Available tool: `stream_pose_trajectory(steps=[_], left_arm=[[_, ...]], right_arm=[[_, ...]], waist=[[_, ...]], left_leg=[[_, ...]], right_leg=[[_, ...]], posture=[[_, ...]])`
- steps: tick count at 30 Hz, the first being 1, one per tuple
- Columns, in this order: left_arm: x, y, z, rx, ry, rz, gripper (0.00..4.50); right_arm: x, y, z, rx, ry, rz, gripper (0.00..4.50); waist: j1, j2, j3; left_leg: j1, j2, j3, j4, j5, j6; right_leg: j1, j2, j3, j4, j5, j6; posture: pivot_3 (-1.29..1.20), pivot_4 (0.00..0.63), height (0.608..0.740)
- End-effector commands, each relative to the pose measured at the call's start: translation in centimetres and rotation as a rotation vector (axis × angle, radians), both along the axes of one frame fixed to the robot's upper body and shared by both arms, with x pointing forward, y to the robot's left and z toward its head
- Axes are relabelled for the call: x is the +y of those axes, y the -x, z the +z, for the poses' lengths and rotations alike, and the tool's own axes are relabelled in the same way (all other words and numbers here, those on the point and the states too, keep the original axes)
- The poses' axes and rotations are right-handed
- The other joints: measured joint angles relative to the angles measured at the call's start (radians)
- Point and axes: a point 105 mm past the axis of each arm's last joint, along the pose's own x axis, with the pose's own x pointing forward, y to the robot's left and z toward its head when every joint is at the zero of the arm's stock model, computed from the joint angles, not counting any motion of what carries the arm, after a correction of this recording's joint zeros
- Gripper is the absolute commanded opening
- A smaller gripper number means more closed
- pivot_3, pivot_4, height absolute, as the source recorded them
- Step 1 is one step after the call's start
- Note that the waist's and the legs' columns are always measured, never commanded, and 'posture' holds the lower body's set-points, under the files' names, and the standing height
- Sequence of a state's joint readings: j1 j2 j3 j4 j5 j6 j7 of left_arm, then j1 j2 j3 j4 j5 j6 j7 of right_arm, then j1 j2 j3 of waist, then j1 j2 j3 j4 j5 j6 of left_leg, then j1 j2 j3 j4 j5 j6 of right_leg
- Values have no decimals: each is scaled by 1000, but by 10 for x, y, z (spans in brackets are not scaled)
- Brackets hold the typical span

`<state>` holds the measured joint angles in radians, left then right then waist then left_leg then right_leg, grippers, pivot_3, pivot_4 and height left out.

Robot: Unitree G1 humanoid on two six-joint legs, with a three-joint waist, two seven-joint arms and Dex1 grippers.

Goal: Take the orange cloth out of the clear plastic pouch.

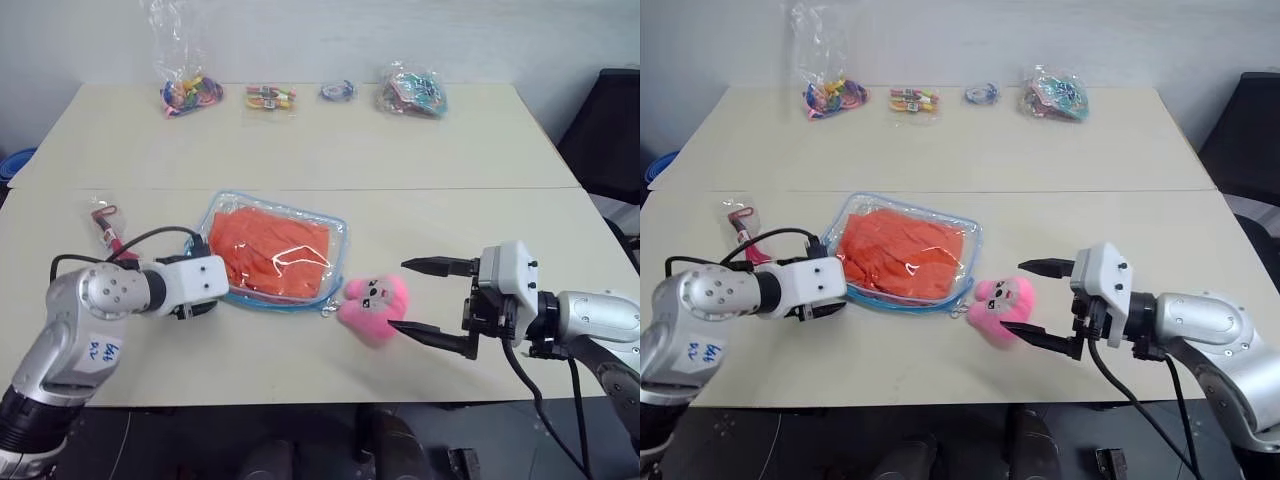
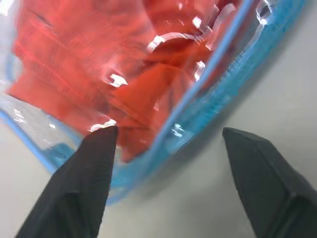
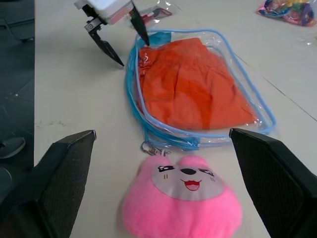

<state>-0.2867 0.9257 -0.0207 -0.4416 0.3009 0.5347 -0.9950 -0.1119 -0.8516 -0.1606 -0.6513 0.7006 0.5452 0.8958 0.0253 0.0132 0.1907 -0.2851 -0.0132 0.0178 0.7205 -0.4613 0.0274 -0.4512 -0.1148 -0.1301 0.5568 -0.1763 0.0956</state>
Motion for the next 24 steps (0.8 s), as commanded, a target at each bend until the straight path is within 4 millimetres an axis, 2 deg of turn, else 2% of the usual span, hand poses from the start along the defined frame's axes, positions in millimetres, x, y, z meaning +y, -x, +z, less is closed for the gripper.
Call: stream_pose_trajectory(steps=[1,5,11,15,18,24], left_arm=[[-2,-3,19,-66,-42,-97,3423],[-6,7,16,30,-13,-164,3423],[-9,21,31,120,121,-301,3423],[-14,32,39,186,205,-386,3423],[-21,39,45,244,237,-462,3423],[-42,59,59,513,520,-536,3423]], right_arm=[[3,1,7,-42,-12,8,4500],[2,2,3,-38,0,1,4500],[-6,-1,-1,-26,14,-55,4500],[-9,-5,-13,5,42,-105,4500],[-15,-13,-28,73,48,-188,4500],[-29,-40,-43,215,-86,-399,4500]], waist=[[-1,0,0],[-2,0,0],[-2,0,0],[-3,0,0],[-3,0,0],[-10,0,0]], left_leg=[[0,-1,0,0,0,0],[0,-2,1,-1,0,0],[0,-2,2,0,0,-1],[1,-2,2,-1,-1,-1],[1,-2,7,0,-1,-1],[0,-2,11,-1,-1,-1]], right_leg=[[0,0,0,0,0,0],[-1,1,0,0,0,0],[-1,1,0,0,0,0],[-1,1,-1,0,0,-1],[0,1,-1,0,0,-1],[0,1,0,1,-1,-1]], posture=[[0,150,740],[0,150,740],[0,150,740],[0,150,740],[0,150,740],[0,150,740]])
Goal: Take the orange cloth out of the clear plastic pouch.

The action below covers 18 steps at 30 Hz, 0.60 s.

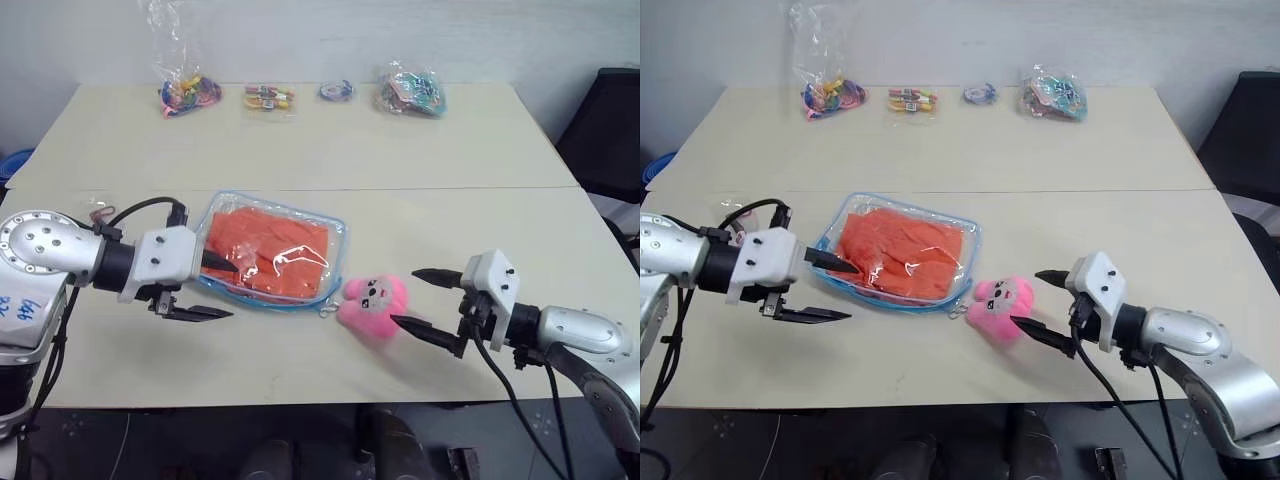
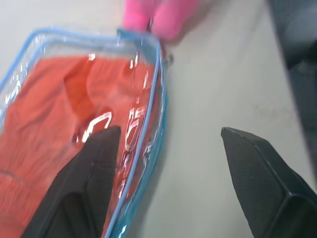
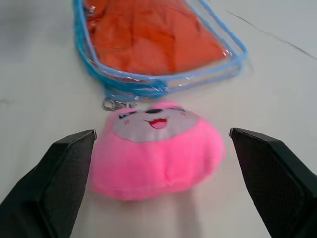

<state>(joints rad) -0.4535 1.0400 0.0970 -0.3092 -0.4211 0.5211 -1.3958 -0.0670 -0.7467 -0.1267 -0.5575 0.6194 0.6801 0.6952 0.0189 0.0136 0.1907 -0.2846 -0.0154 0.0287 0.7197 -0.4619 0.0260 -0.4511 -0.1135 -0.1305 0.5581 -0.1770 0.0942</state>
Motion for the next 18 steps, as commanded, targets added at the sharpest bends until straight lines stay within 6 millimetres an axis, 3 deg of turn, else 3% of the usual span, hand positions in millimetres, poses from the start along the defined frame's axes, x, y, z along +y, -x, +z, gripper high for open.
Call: stream_pose_trajectory(steps=[1,5,11,14,18], left_arm=[[-11,15,5,153,79,-72,3423],[-13,12,-2,131,50,-76,3423],[-16,7,-3,96,57,-65,3423],[-14,2,-4,73,52,-52,3481],[-14,-1,-3,57,57,-44,3481]], right_arm=[[-6,-11,-2,44,-55,-94,4500],[-2,-13,-10,89,-78,-105,4500],[23,-13,-14,150,-175,-41,4500],[38,-8,-14,188,-240,18,3870],[44,-7,-16,206,-267,32,2458]], waist=[[-6,0,0],[-14,1,0],[-23,1,0],[-24,1,0],[-23,1,0]], left_leg=[[0,0,0,0,0,0],[1,1,0,-1,0,-1],[1,2,1,-2,0,-2],[1,2,1,-2,0,-3],[1,2,1,-2,0,-3]], right_leg=[[0,0,0,0,0,0],[0,1,0,0,-1,-1],[0,3,1,0,-1,-2],[0,3,1,0,-1,-2],[0,3,1,0,-1,-2]], posture=[[0,150,740],[0,150,740],[0,150,740],[0,150,740],[0,150,740]])
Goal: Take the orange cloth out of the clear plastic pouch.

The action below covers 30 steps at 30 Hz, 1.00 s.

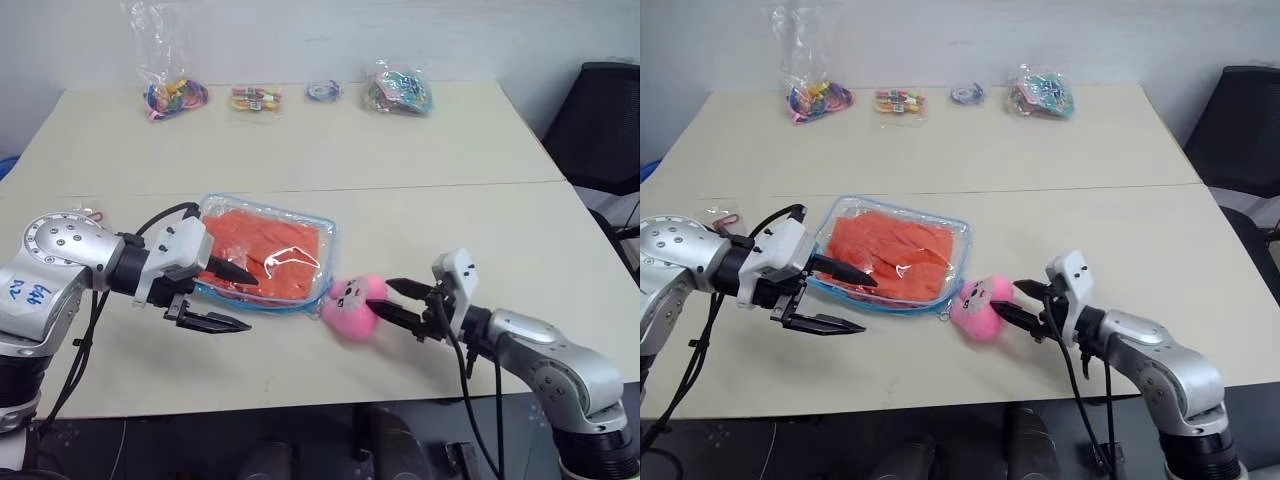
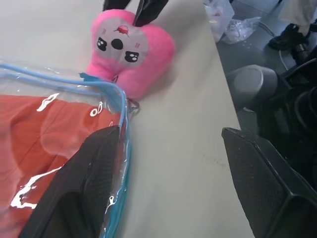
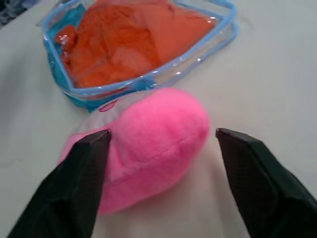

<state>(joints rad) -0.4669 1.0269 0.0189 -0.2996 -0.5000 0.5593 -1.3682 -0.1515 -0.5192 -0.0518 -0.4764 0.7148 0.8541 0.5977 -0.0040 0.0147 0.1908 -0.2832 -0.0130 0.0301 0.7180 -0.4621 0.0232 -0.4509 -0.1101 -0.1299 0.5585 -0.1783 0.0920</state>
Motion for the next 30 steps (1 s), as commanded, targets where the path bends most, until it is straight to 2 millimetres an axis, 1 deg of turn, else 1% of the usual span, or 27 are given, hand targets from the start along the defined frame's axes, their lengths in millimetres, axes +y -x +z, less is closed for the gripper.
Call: stream_pose_trajectory(steps=[1,4,7,9,12,14,15,17,19,22,26,30], left_arm=[[-1,-4,7,-51,1,-1,3481],[0,-6,7,-60,0,8,3481],[2,-8,7,-65,0,19,3481],[3,-8,6,-59,3,26,3481],[1,-6,2,-49,10,23,3481],[-2,-5,-1,-44,15,15,3481],[-3,-5,-1,-42,17,13,3481],[-6,-5,-3,-35,29,4,3481],[-11,-4,-4,-25,41,-7,3481],[-16,-3,-9,-4,48,-31,3481],[-20,-2,-12,4,47,-51,3481],[-27,-2,-14,20,47,-92,3481]], right_arm=[[6,2,6,-12,-33,28,2113],[6,2,6,-13,-40,24,1043],[1,4,13,-55,-23,24,42],[-2,5,21,-100,2,25,14],[0,15,32,-214,113,98,14],[6,23,33,-273,201,183,14],[8,26,33,-289,223,210,14],[19,34,33,-305,242,284,14],[30,40,29,-277,222,336,14],[46,43,16,-212,189,367,14],[56,45,8,-190,183,395,14],[86,45,2,-173,116,461,14]], waist=[[0,0,0],[-1,0,0],[-1,0,0],[0,0,0],[1,1,0],[1,1,0],[0,1,0],[0,1,0],[0,1,0],[0,1,0],[2,1,0],[-1,0,0]], left_leg=[[0,0,0,0,0,0],[0,0,0,0,0,0],[0,0,0,0,0,-1],[0,0,0,0,0,-1],[0,0,0,0,0,-1],[0,0,0,0,0,-1],[0,0,1,0,0,-1],[0,1,1,0,-1,-1],[0,1,1,0,0,-1],[0,1,1,0,0,-1],[0,0,1,1,0,-1],[0,1,1,1,0,-1]], right_leg=[[0,0,0,0,0,0],[0,0,0,0,0,0],[0,1,0,0,0,0],[0,1,0,0,0,0],[-1,0,0,0,0,0],[-2,0,0,0,0,0],[-2,0,0,0,0,0],[-2,1,0,0,0,0],[-2,1,1,0,0,0],[-2,1,1,0,0,0],[-3,0,0,0,0,0],[-3,1,0,1,0,-1]], posture=[[0,150,740],[0,150,740],[0,150,740],[0,150,740],[0,150,740],[0,150,740],[0,150,740],[0,150,740],[0,150,740],[0,150,740],[0,150,740],[0,150,740]])
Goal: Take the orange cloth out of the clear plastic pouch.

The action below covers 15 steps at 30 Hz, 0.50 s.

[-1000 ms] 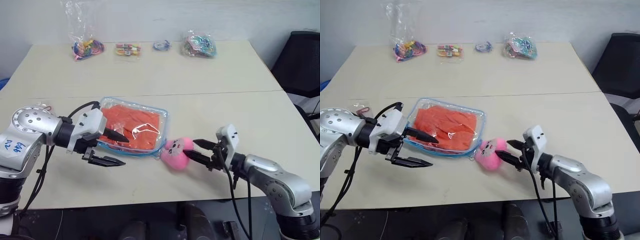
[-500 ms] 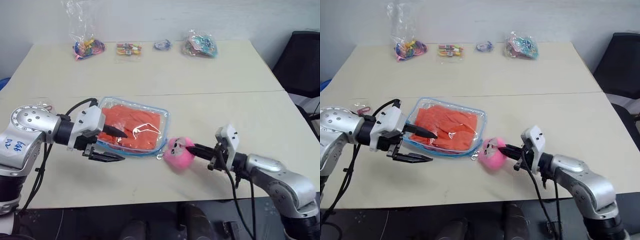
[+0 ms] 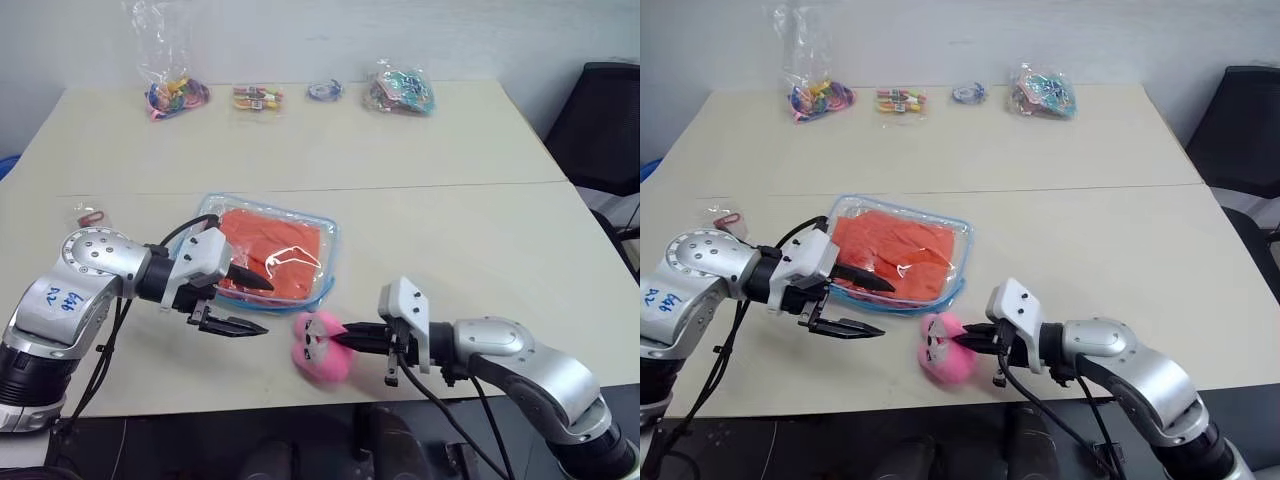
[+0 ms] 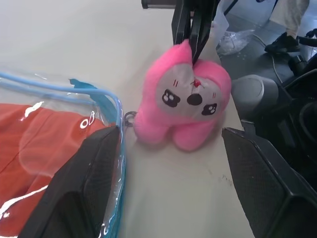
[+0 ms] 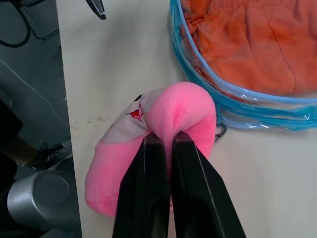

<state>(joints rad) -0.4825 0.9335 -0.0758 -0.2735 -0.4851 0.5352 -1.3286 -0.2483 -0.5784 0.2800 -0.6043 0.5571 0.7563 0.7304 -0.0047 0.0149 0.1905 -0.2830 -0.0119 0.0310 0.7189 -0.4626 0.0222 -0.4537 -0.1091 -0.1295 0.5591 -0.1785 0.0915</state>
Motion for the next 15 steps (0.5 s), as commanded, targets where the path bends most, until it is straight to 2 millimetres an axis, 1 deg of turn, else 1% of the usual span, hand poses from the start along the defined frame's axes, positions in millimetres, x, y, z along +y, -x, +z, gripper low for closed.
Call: stream_pose_trajectory(steps=[1,3,6,9,12,15], left_arm=[[-7,2,4,-24,-8,-57,3481],[-8,2,2,-25,-13,-67,3481],[-10,4,-3,-24,-32,-96,3481],[-10,7,-12,-26,-67,-129,3481],[-11,9,-25,-41,-100,-158,3481],[-17,7,-31,-43,-92,-154,3481]], right_arm=[[25,1,-2,8,-44,61,14],[32,-3,-8,14,-36,61,14],[41,-3,-11,37,-43,86,769],[42,-2,-10,22,-32,99,1810],[35,-5,-4,-59,-2,89,2896],[28,-4,5,-147,27,108,2896]], waist=[[-1,0,0],[-5,0,0],[-8,0,0],[-11,0,0],[-18,0,0],[-20,0,0]], left_leg=[[0,0,0,0,0,0],[0,0,0,0,0,-1],[-1,0,0,0,0,0],[-1,0,0,0,0,-1],[-2,0,1,0,0,-1],[-4,0,1,0,0,-1]], right_leg=[[0,0,0,0,0,0],[-1,1,0,1,0,-1],[-2,0,0,1,-1,-1],[-3,1,0,1,-1,-1],[-5,0,0,1,-1,-1],[-6,0,0,2,-1,-1]], posture=[[0,150,740],[0,150,740],[0,150,740],[0,150,740],[0,150,740],[0,150,740]])
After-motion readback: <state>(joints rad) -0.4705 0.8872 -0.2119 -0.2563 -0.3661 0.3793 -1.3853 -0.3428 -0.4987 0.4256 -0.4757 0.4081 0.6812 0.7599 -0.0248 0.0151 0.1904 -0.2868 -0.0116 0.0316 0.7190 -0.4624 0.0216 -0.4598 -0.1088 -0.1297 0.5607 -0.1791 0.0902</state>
